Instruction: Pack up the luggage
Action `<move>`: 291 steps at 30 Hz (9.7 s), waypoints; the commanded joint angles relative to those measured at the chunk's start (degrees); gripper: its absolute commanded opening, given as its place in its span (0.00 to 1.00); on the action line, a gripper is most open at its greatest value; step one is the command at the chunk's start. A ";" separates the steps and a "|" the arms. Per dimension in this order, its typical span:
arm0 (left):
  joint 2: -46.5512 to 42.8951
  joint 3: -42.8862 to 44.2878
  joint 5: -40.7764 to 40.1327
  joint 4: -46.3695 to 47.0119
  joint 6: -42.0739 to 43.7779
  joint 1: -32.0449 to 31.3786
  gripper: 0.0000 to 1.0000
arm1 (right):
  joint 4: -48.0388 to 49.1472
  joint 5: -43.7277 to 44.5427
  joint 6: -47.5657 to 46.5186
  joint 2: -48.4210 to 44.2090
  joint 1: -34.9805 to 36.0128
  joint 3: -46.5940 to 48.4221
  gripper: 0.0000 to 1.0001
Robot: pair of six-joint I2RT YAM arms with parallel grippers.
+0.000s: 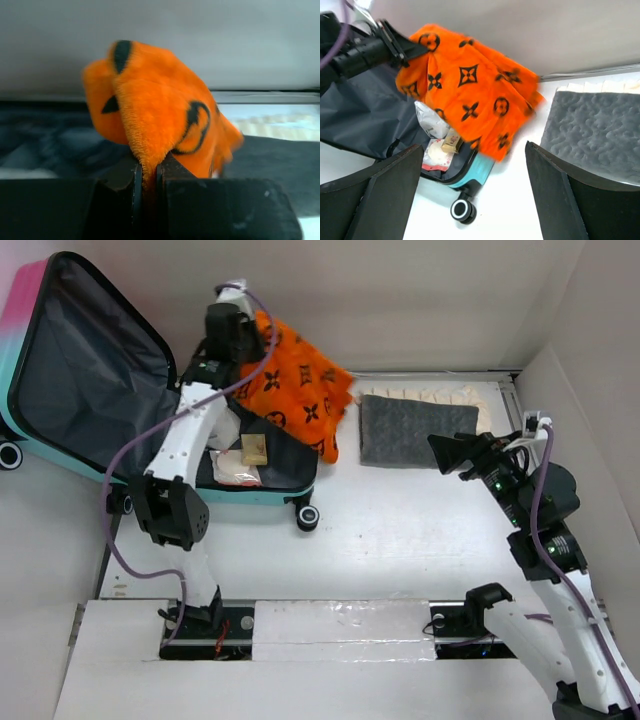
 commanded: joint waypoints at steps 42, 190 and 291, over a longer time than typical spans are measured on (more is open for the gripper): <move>26.29 13.81 -15.45 -0.34 -13.16 -26.08 0.88 | 0.21 8.68 -1.26 -5.75 0.47 -4.07 0.61; -15.05 -49.36 -7.10 24.36 -21.70 -4.54 0.05 | 4.70 -3.63 -1.79 3.21 2.05 -5.13 0.08; -30.44 -27.39 -59.14 -20.30 -11.33 38.88 0.58 | 4.43 -14.09 -5.66 10.68 9.87 -2.40 0.42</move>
